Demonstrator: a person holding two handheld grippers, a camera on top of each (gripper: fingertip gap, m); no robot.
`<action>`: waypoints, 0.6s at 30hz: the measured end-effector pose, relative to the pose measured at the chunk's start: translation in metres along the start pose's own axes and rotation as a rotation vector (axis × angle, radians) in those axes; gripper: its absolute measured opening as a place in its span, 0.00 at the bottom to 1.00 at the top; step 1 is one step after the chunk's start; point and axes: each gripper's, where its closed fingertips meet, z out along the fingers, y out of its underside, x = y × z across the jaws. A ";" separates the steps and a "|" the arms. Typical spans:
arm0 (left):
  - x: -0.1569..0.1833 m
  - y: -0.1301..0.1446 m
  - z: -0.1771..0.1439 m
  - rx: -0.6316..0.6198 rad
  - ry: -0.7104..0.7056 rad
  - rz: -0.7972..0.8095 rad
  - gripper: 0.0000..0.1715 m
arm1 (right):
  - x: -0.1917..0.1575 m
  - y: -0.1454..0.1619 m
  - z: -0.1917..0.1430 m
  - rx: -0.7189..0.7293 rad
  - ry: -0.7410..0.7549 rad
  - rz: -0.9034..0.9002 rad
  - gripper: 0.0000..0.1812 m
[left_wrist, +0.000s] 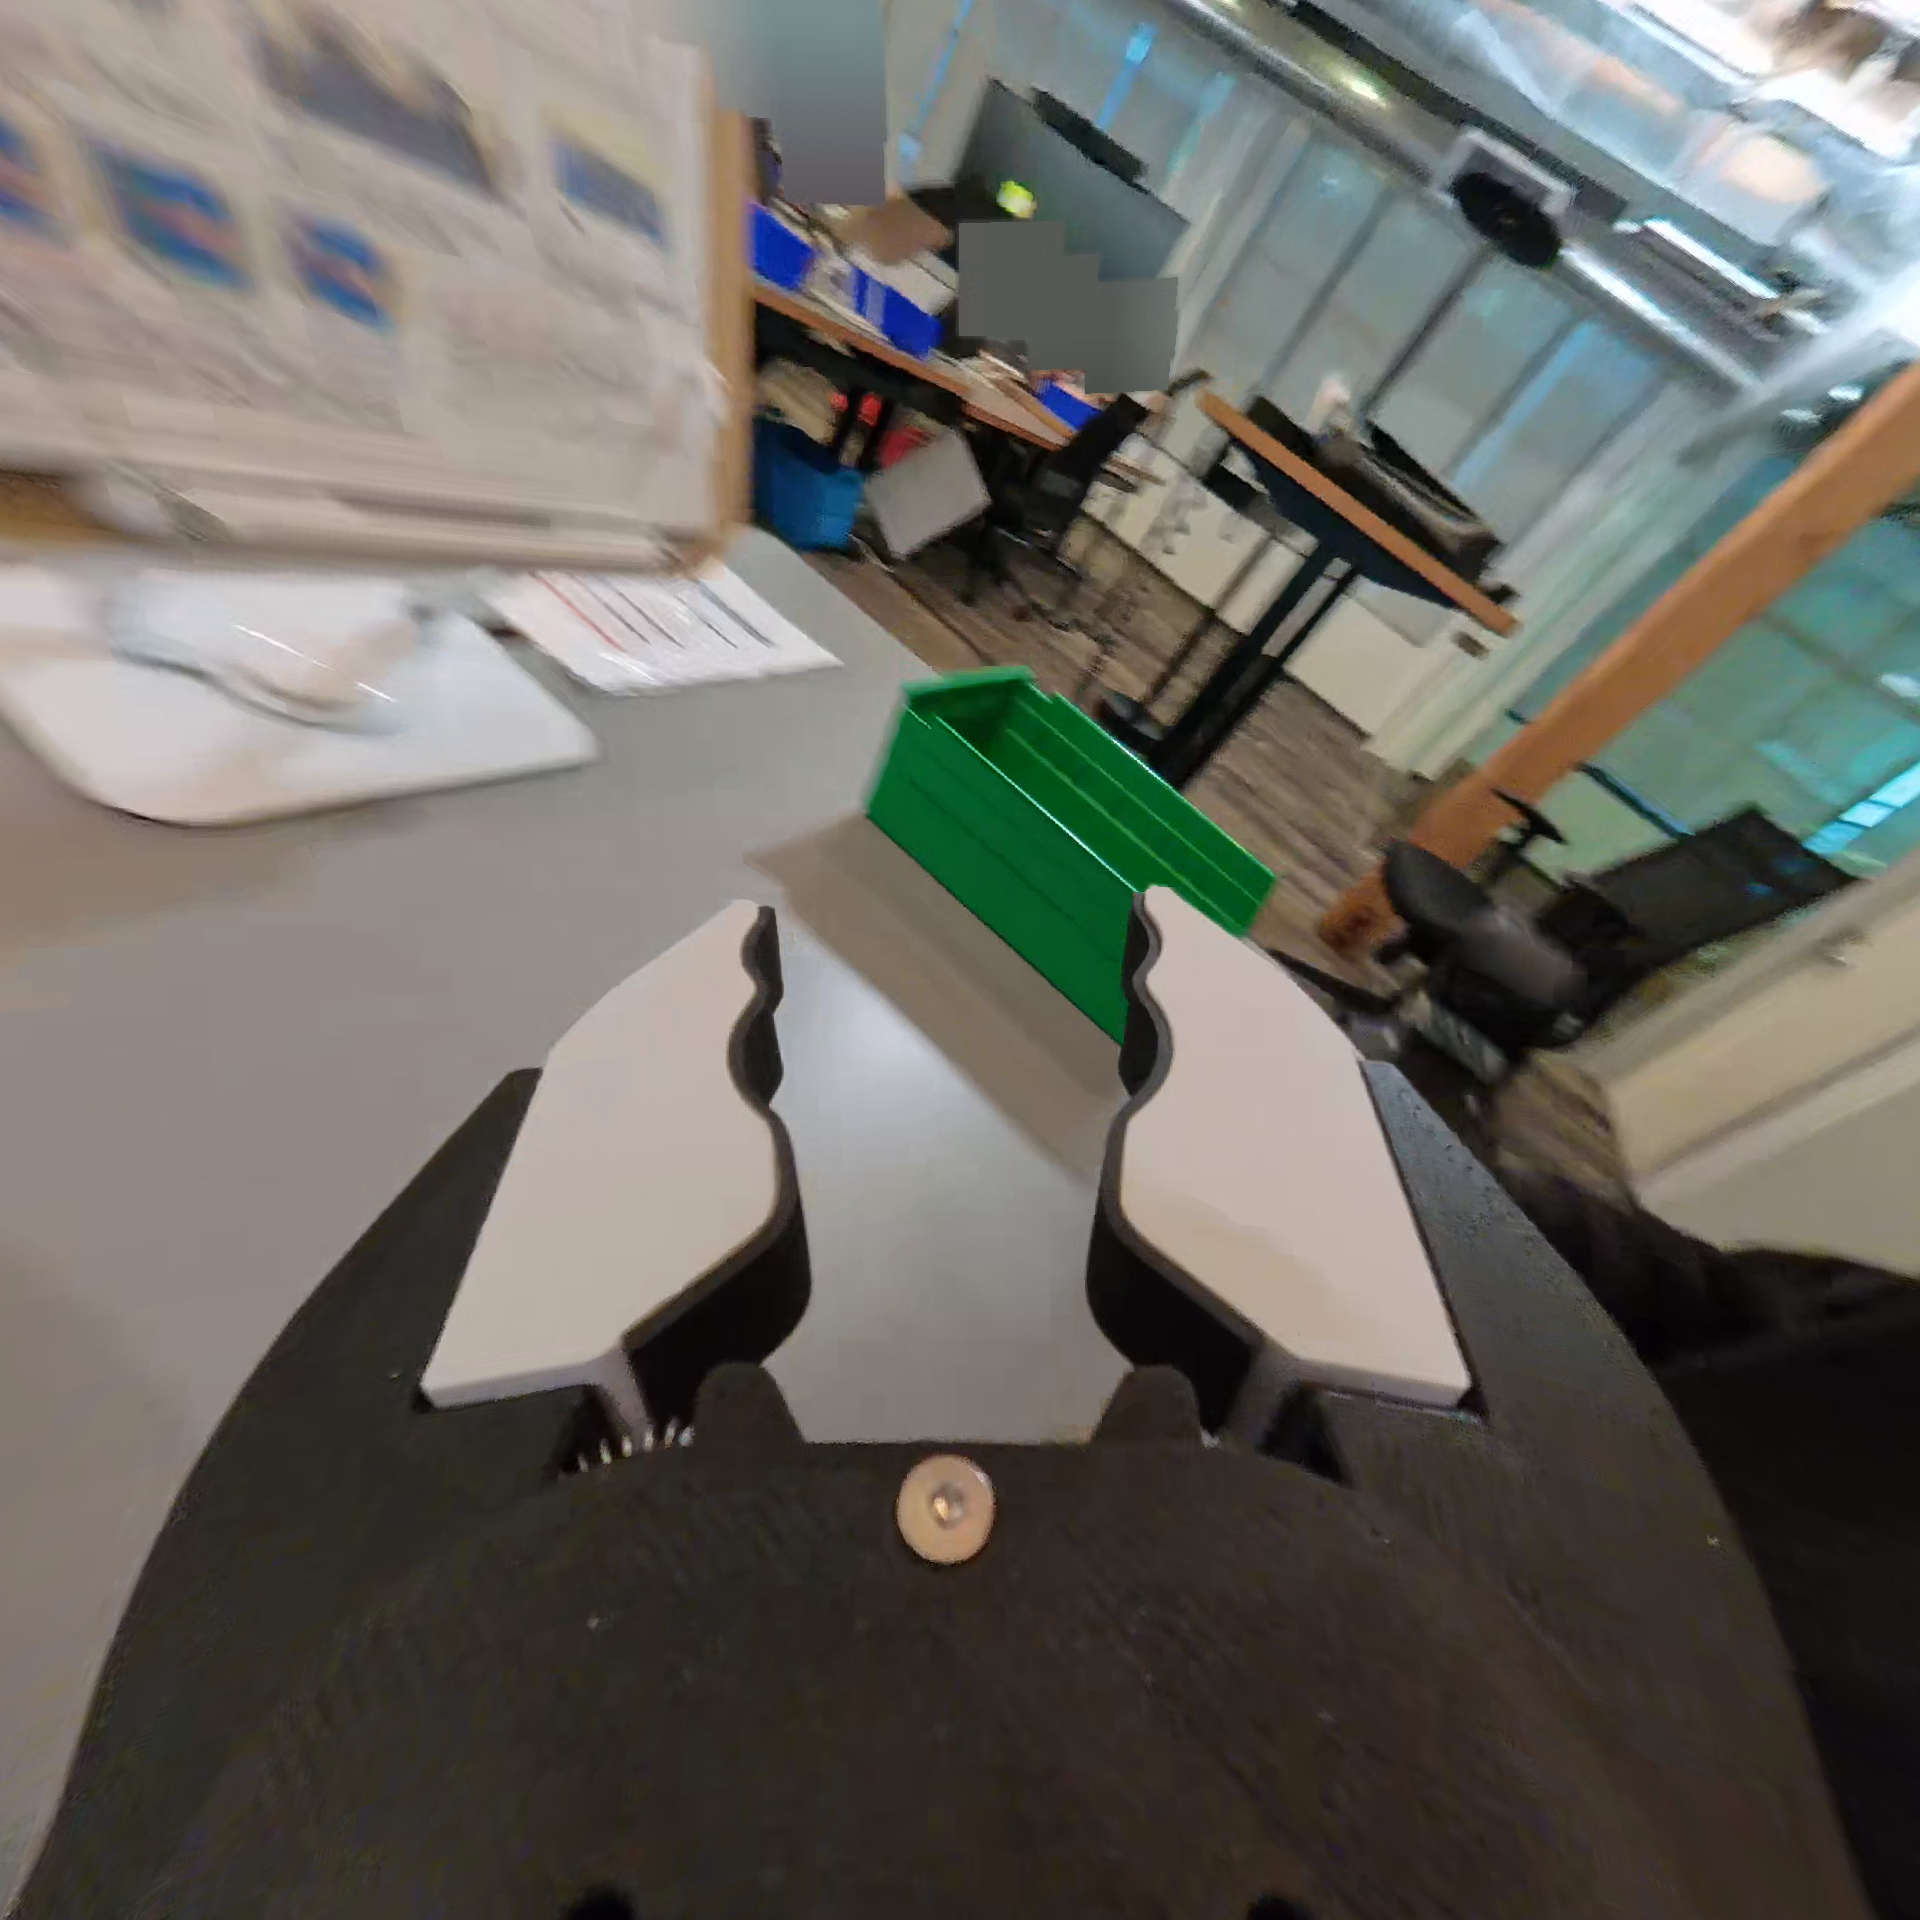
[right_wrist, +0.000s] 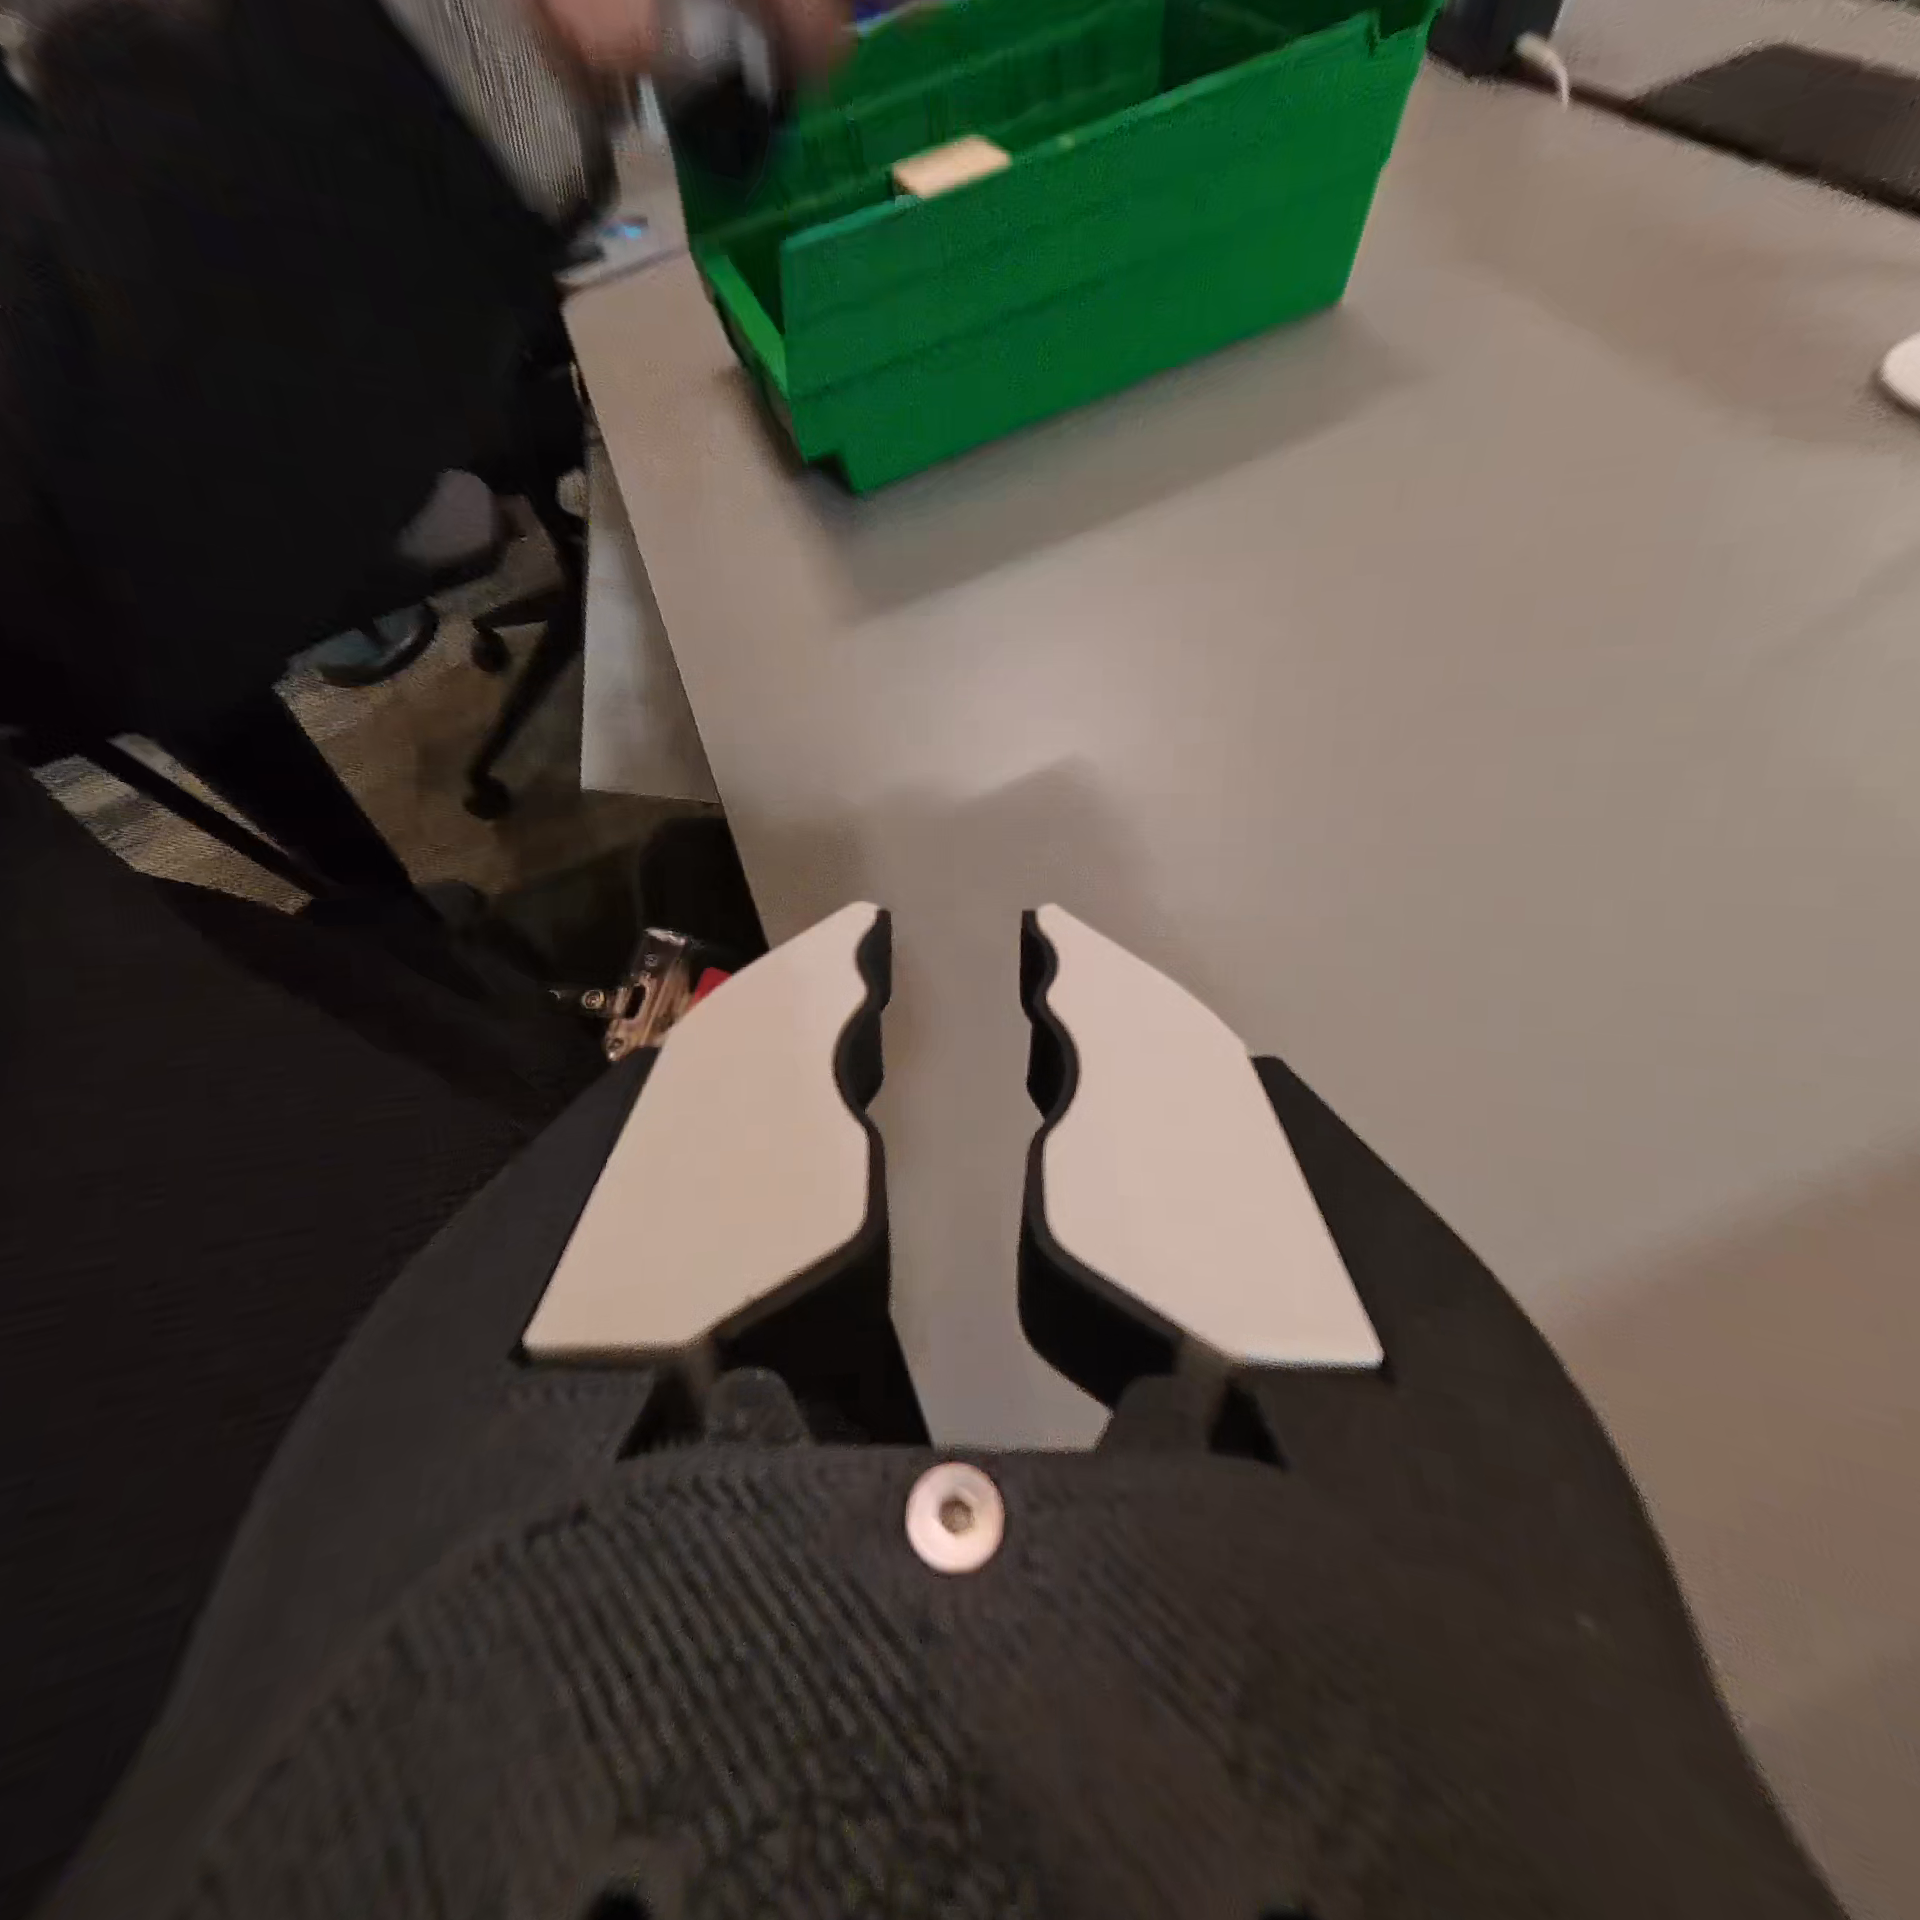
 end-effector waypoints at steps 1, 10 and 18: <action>-0.011 -0.025 -0.018 0.028 -0.053 0.035 0.37 | -0.004 0.004 0.006 0.011 0.009 0.020 0.13; -0.146 -0.003 -0.141 -0.355 -0.538 0.227 0.24 | -0.045 0.017 0.040 0.066 -0.165 0.239 0.11; -0.191 0.080 -0.160 -0.849 -0.599 0.295 0.21 | -0.053 0.024 0.048 0.025 -0.207 0.254 0.08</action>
